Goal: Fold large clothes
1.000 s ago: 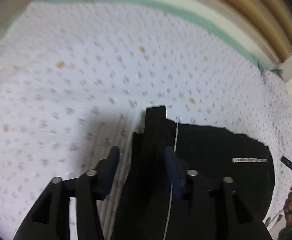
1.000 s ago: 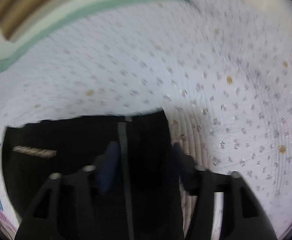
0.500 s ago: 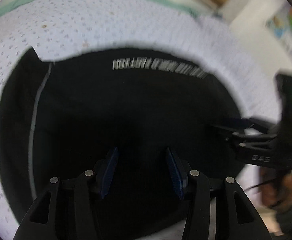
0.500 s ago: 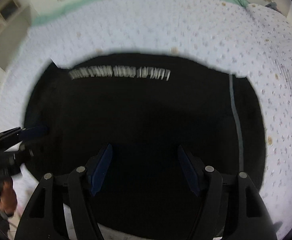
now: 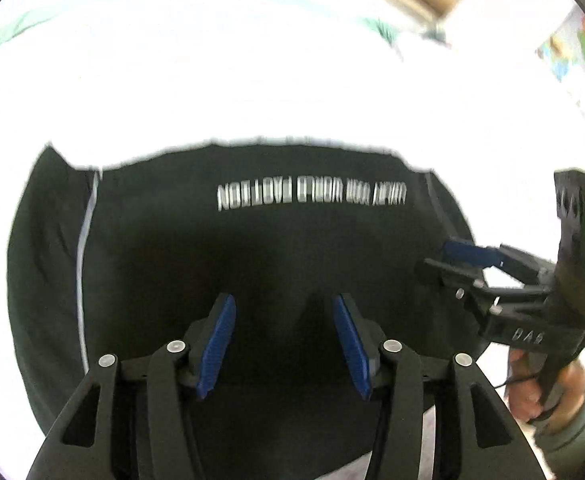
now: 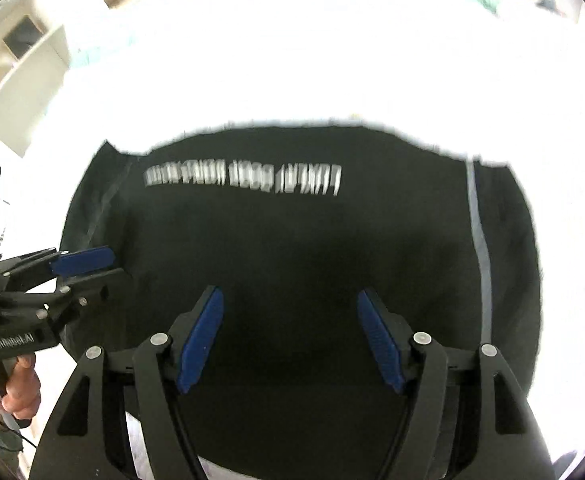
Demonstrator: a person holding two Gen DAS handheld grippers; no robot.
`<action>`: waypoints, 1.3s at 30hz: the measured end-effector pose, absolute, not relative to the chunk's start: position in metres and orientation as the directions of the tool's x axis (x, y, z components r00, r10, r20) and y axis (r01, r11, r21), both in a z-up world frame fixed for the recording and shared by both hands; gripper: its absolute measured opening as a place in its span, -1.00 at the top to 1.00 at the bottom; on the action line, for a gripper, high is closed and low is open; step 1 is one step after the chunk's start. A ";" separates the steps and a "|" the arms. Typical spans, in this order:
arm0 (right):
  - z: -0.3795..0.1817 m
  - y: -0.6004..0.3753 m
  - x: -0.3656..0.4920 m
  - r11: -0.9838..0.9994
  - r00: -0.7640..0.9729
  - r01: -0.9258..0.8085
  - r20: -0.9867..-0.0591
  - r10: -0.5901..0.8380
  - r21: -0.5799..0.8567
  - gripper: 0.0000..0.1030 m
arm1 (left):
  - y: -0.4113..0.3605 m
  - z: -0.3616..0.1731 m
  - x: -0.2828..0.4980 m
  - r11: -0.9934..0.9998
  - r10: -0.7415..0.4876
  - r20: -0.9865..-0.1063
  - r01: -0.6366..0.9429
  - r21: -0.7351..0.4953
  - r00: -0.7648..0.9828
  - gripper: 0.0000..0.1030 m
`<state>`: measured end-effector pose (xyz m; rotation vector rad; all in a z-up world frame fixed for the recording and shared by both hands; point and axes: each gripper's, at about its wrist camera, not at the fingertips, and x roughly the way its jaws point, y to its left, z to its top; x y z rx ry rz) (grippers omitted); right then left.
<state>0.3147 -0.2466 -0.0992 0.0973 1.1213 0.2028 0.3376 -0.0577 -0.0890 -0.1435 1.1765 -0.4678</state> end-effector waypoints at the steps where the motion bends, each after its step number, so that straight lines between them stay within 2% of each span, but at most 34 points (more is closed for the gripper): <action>1: -0.095 -0.246 0.319 0.979 0.428 -0.114 -0.881 0.202 0.169 -0.43 | -0.056 -0.085 0.348 0.895 -0.431 -0.846 0.265 -0.358 0.314 -0.12; 4: -0.101 -0.246 0.339 0.988 0.430 -0.093 -0.890 0.153 0.125 -0.43 | -0.054 -0.098 0.373 0.923 -0.370 -0.878 0.228 -0.311 0.303 -0.13; 6: -0.127 -0.249 0.355 0.994 0.370 -0.054 -0.922 0.113 0.100 -0.43 | -0.056 -0.136 0.387 0.949 -0.288 -0.936 0.190 -0.251 0.202 -0.15; 10: -0.178 -0.257 0.373 0.994 0.268 -0.044 -0.957 0.112 0.104 -0.59 | -0.038 -0.186 0.409 0.933 -0.360 -0.926 0.064 -0.354 0.112 -0.19; 14: -0.186 -0.250 0.369 0.996 0.294 -0.062 -0.952 0.081 0.066 -0.67 | -0.047 -0.186 0.413 0.941 -0.336 -0.934 0.090 -0.326 0.126 -0.21; 17: -0.184 -0.247 0.362 0.992 0.301 -0.065 -0.946 0.119 0.104 -0.67 | -0.048 -0.169 0.395 0.942 -0.323 -0.933 0.155 -0.299 0.162 -0.21; 21: -0.153 -0.272 0.342 0.973 0.321 -0.013 -0.920 0.223 0.231 -0.68 | -0.026 -0.137 0.373 0.943 -0.314 -0.922 0.182 -0.277 0.225 -0.21; 26: -0.124 -0.309 0.308 0.979 0.383 0.026 -0.907 0.177 0.202 -0.70 | 0.023 -0.111 0.343 0.963 -0.256 -0.922 0.160 -0.217 0.290 -0.21; 28: -0.121 -0.325 0.293 0.982 0.384 0.060 -0.912 0.144 0.181 -0.70 | 0.050 -0.102 0.336 0.965 -0.261 -0.918 0.112 -0.238 0.297 -0.21; 32: -0.113 -0.366 0.274 0.942 0.413 0.142 -0.883 0.224 0.305 -0.70 | 0.114 -0.099 0.324 0.914 -0.368 -0.869 -0.045 -0.404 0.332 -0.21; 34: -0.108 -0.386 0.262 0.935 0.430 0.181 -0.879 0.204 0.306 -0.70 | 0.137 -0.104 0.321 0.876 -0.400 -0.846 -0.123 -0.466 0.353 -0.21; 39: -0.091 -0.411 0.263 0.938 0.437 0.220 -0.887 0.151 0.268 -0.71 | 0.180 -0.113 0.309 0.843 -0.414 -0.839 -0.199 -0.500 0.354 -0.23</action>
